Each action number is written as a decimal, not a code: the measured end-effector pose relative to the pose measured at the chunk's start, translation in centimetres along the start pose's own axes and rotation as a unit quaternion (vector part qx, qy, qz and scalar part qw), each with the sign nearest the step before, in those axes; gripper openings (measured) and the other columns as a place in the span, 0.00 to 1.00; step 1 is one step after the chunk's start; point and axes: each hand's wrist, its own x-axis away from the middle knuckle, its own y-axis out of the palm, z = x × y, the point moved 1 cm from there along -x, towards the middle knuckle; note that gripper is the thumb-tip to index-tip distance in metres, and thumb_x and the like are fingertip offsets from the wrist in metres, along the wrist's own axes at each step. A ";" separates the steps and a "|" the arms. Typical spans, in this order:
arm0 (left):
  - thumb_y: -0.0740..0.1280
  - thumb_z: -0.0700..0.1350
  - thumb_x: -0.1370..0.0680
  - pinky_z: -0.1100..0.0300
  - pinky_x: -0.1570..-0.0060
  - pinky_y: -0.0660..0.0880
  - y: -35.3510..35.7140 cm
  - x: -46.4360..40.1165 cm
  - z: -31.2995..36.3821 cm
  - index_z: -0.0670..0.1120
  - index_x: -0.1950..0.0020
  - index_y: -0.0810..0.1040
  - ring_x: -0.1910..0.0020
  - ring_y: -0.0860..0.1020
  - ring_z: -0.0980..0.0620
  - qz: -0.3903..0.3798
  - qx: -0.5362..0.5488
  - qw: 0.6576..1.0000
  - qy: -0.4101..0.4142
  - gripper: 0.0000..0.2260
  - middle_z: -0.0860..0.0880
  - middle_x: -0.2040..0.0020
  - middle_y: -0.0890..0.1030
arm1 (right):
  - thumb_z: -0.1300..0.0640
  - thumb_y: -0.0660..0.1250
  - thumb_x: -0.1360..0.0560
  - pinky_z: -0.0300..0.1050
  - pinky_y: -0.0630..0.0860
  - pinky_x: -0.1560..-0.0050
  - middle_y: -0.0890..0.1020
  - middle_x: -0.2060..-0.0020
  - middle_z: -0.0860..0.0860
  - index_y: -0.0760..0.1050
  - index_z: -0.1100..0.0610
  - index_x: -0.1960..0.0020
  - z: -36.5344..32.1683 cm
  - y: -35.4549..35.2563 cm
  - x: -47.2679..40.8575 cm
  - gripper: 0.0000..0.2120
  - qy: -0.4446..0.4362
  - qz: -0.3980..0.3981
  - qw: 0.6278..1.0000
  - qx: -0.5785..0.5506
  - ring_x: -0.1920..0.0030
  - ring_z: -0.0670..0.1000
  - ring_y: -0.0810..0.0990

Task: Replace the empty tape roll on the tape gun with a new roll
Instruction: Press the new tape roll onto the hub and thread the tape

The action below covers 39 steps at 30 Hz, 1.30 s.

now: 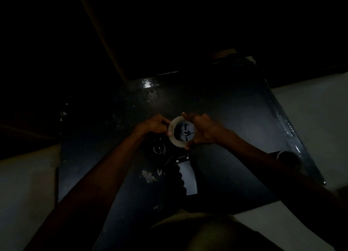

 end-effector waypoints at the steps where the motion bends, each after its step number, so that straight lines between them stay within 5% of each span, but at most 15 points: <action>1: 0.76 0.39 0.32 0.66 0.49 0.77 0.0 0.2 0.0 0.37 0.39 0.78 0.53 0.81 0.59 0.012 0.011 1.000 -0.008 0.22 0.45 0.44 0.81 | 0.44 0.82 0.43 0.47 0.63 0.27 0.64 0.25 0.56 0.54 0.58 0.22 0.3 -0.1 0.2 0.59 -0.009 0.001 1.000 -0.019 0.27 0.56 0.64; 4: 0.78 0.45 0.37 0.53 0.39 0.75 0.3 0.8 0.0 0.42 0.36 0.77 0.40 0.79 0.45 0.026 0.027 0.999 0.000 0.30 0.42 0.40 0.80 | 0.48 0.83 0.42 0.42 0.60 0.26 0.61 0.24 0.55 0.53 0.57 0.22 0.7 -0.5 1.2 0.58 -0.027 0.002 0.998 -0.057 0.25 0.53 0.62; 7: 0.77 0.48 0.38 0.49 0.31 0.68 0.4 1.1 0.3 0.44 0.28 0.68 0.32 0.72 0.49 0.003 0.043 0.998 0.043 0.40 0.45 0.31 0.74 | 0.49 0.83 0.43 0.42 0.61 0.27 0.64 0.25 0.57 0.54 0.59 0.23 1.1 -0.1 1.8 0.58 -0.048 0.020 0.994 -0.091 0.26 0.54 0.64; 11: 0.77 0.47 0.36 0.46 0.30 0.66 0.1 0.7 1.0 0.48 0.27 0.67 0.31 0.71 0.50 -0.035 0.003 0.998 0.060 0.39 0.48 0.30 0.72 | 0.49 0.84 0.46 0.29 0.59 0.30 0.66 0.26 0.54 0.58 0.57 0.23 2.2 0.8 2.2 0.58 -0.052 0.050 0.988 -0.133 0.28 0.48 0.66; 15: 0.75 0.41 0.35 0.46 0.34 0.72 -0.1 0.0 2.1 0.46 0.31 0.71 0.37 0.76 0.50 -0.100 -0.008 0.994 0.042 0.33 0.48 0.36 0.78 | 0.47 0.84 0.49 0.46 0.65 0.27 0.66 0.26 0.51 0.58 0.53 0.23 2.8 1.0 1.7 0.60 -0.046 0.042 0.983 -0.171 0.27 0.47 0.65; 20: 0.76 0.40 0.34 0.52 0.37 0.74 -0.6 -1.0 2.1 0.50 0.32 0.72 0.39 0.77 0.53 -0.117 -0.014 0.993 0.018 0.31 0.51 0.37 0.79 | 0.41 0.82 0.48 0.51 0.66 0.28 0.67 0.27 0.46 0.56 0.44 0.23 3.4 1.0 1.2 0.60 -0.030 0.010 0.981 -0.192 0.27 0.45 0.66; 24: 0.75 0.37 0.33 0.57 0.42 0.77 -0.6 -1.3 1.7 0.50 0.35 0.75 0.42 0.79 0.54 -0.112 0.001 0.994 0.003 0.28 0.52 0.40 0.80 | 0.45 0.83 0.46 0.43 0.67 0.28 0.69 0.28 0.44 0.58 0.45 0.23 3.5 0.6 0.8 0.58 -0.022 -0.016 0.981 -0.194 0.29 0.42 0.67; 27: 0.76 0.37 0.34 0.55 0.41 0.77 -0.5 -1.3 1.3 0.48 0.35 0.76 0.42 0.79 0.54 -0.108 0.002 0.994 -0.003 0.28 0.52 0.41 0.81 | 0.49 0.84 0.44 0.26 0.63 0.34 0.70 0.29 0.45 0.58 0.47 0.23 3.3 0.1 0.7 0.56 -0.033 -0.021 0.982 -0.183 0.30 0.42 0.68; 32: 0.78 0.42 0.36 0.48 0.37 0.74 -0.4 -0.9 0.8 0.52 0.34 0.75 0.39 0.78 0.53 -0.093 0.002 0.995 -0.028 0.31 0.52 0.39 0.80 | 0.42 0.82 0.45 0.49 0.68 0.29 0.68 0.27 0.43 0.52 0.39 0.24 3.1 0.5 0.9 0.58 -0.025 -0.036 0.983 -0.177 0.28 0.44 0.67; 36: 0.79 0.40 0.36 0.49 0.32 0.70 0.0 0.3 0.9 0.47 0.26 0.65 0.32 0.72 0.50 -0.045 -0.002 0.999 0.004 0.40 0.48 0.31 0.74 | 0.45 0.82 0.42 0.48 0.68 0.29 0.66 0.27 0.42 0.48 0.37 0.23 3.3 1.3 1.9 0.59 -0.008 -0.037 0.973 -0.230 0.28 0.42 0.66; 39: 0.82 0.47 0.41 0.50 0.29 0.66 0.3 1.8 1.5 0.50 0.24 0.58 0.28 0.66 0.51 0.030 -0.077 0.996 0.031 0.51 0.48 0.26 0.67 | 0.44 0.81 0.42 0.45 0.69 0.30 0.67 0.26 0.46 0.50 0.43 0.22 3.4 1.3 3.0 0.57 0.003 0.020 0.976 -0.218 0.28 0.45 0.67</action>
